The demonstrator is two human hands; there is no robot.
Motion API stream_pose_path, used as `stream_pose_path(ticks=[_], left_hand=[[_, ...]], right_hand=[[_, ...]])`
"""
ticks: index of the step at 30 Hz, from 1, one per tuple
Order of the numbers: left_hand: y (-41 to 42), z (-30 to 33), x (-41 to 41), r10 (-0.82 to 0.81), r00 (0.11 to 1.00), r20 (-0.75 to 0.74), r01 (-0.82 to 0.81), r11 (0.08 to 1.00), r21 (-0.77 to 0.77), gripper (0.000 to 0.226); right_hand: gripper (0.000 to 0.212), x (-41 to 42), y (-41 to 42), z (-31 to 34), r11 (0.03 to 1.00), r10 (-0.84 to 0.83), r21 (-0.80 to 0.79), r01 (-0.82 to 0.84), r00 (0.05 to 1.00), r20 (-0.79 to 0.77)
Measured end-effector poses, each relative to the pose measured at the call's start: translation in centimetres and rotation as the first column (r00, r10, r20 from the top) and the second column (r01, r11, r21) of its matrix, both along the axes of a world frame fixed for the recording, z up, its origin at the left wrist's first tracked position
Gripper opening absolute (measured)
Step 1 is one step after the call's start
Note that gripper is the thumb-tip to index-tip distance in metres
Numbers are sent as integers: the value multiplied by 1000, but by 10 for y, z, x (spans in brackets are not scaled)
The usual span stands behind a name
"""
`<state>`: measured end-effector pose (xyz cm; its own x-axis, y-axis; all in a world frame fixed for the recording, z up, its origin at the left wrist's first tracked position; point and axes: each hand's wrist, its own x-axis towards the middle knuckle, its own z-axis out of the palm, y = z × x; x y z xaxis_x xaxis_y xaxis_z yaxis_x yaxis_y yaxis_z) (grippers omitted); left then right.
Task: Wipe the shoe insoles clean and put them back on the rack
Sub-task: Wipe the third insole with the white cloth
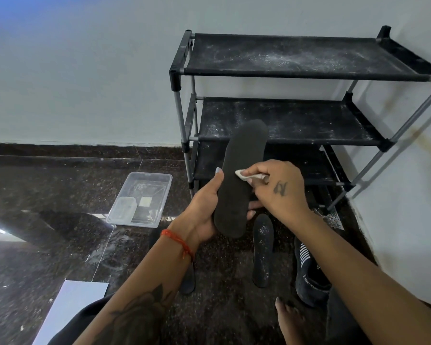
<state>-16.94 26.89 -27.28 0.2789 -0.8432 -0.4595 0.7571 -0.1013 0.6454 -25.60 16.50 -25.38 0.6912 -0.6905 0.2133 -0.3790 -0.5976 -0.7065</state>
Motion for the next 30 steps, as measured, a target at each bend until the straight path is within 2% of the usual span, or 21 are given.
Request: stream_pose_path(ticks=[1,4,7,10,12,13,15,16,18,20,22,26,28,30], left_hand=[[0,-1,0,15,1000,-14,-15,1000,3,62],[0,-2,4,51,997,-63,-50,999,22,67],[2,-2,9,59,995,-83,-56,998,40,68],[3,-4,9,88,996,-34,-87,996,33,59],[2,-5,8,94,995,-27,-93,995,40,58],[1,-5,8,91,995,-48,-90,995,39,59],[1,-3,8,79,993,-88,-77,997,32,62],[1,-2,7,71,992,-105,-69,997,21,63],[2,-2,7,55,992,-117,-56,998,-2,65],[2,-4,8,44,993,-108,-44,999,3,67],[4,-2,9,45,993,-108,-45,999,3,71],[6,4,8,65,982,-179,-85,991,-105,75],[6,4,7,72,982,-174,-93,989,-115,75],[6,6,6,75,984,-159,-93,989,-111,76]], right_hand=[[18,1,1,-2,998,30,-61,-29,999,16],[15,1,8,-2,982,190,-7,-190,981,36],[14,-1,13,-2,905,425,2,-425,905,19],[18,-7,5,2,825,562,-1,-566,820,-104],[23,-11,-1,4,822,521,-149,-550,832,-193],[24,-11,-3,5,835,453,-256,-488,872,-186],[20,-9,-2,3,862,322,-391,-323,944,-70],[19,-8,0,2,877,290,-397,-272,957,-15],[19,-6,6,-1,906,271,-332,-260,962,-15],[20,-5,14,-4,933,280,-214,-289,957,-69],[22,-5,21,-5,940,325,-88,-329,944,-52],[19,-7,19,3,865,497,81,-495,868,-6],[18,-10,14,6,827,557,-14,-562,823,-108],[21,-13,8,5,826,473,-258,-501,865,-165]])
